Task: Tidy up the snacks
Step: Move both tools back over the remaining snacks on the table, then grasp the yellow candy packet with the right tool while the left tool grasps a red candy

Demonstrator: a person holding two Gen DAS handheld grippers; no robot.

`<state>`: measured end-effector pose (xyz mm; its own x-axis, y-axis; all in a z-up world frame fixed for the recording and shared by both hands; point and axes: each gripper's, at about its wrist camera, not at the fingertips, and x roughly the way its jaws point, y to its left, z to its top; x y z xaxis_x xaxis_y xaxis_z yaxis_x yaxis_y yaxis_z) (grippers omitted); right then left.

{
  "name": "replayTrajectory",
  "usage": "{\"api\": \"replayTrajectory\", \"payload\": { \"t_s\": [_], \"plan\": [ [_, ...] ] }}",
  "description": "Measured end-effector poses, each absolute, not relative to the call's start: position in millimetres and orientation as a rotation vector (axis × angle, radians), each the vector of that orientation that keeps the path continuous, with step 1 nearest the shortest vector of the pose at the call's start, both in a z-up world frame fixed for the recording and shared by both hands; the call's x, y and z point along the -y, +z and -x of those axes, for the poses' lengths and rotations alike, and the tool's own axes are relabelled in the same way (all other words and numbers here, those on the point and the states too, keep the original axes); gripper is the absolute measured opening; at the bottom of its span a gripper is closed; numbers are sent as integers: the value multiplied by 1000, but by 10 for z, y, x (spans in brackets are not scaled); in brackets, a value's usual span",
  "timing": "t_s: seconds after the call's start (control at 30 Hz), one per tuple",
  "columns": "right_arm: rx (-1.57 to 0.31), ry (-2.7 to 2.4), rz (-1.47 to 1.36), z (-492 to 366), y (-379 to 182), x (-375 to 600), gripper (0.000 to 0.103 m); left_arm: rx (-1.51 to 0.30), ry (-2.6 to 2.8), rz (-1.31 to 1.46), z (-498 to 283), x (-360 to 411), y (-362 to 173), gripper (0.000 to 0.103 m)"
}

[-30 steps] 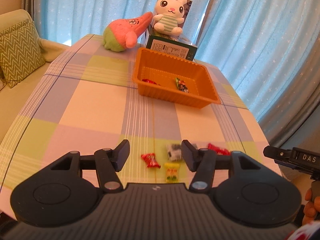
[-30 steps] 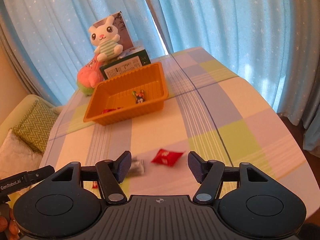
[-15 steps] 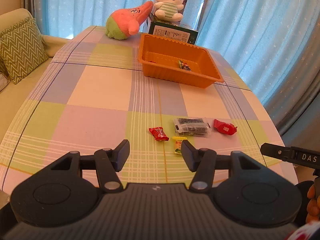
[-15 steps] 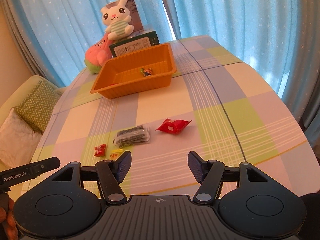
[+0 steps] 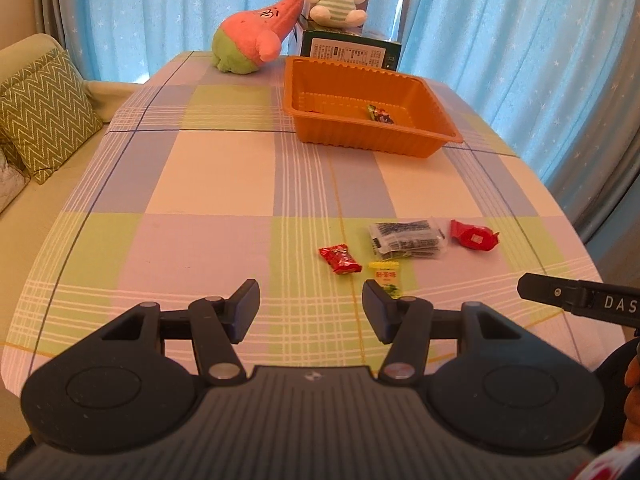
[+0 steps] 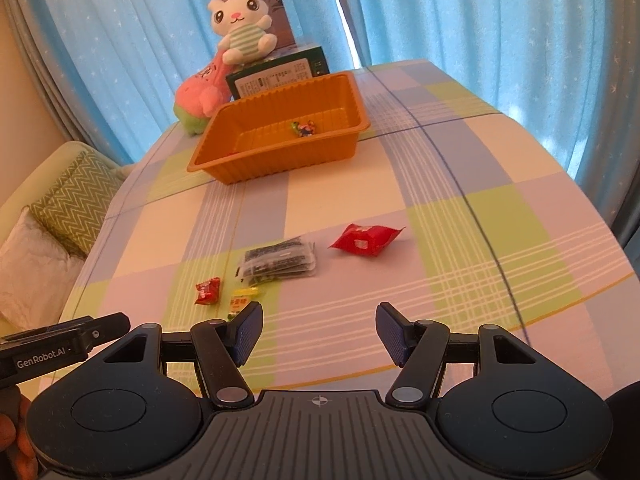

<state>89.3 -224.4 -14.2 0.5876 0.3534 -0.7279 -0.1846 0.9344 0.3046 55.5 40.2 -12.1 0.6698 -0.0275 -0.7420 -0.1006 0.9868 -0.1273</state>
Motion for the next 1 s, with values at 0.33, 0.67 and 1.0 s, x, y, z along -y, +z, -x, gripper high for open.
{"api": "replayTrajectory", "payload": {
  "t_s": [0.33, 0.67, 1.0],
  "plan": [
    [-919, 353, -186, -1076, -455, 1849, 62, -854, 76, 143, -748, -644, -195, 53],
    [-908, 402, -136, -1297, -761, 1415, 48, -866, 77, 158, -992, -849, -259, 53],
    [-880, 418, -12, -1366, -998, 1095, 33, -874, 66, 220, -1079, -983, -339, 53]
  ]
}}
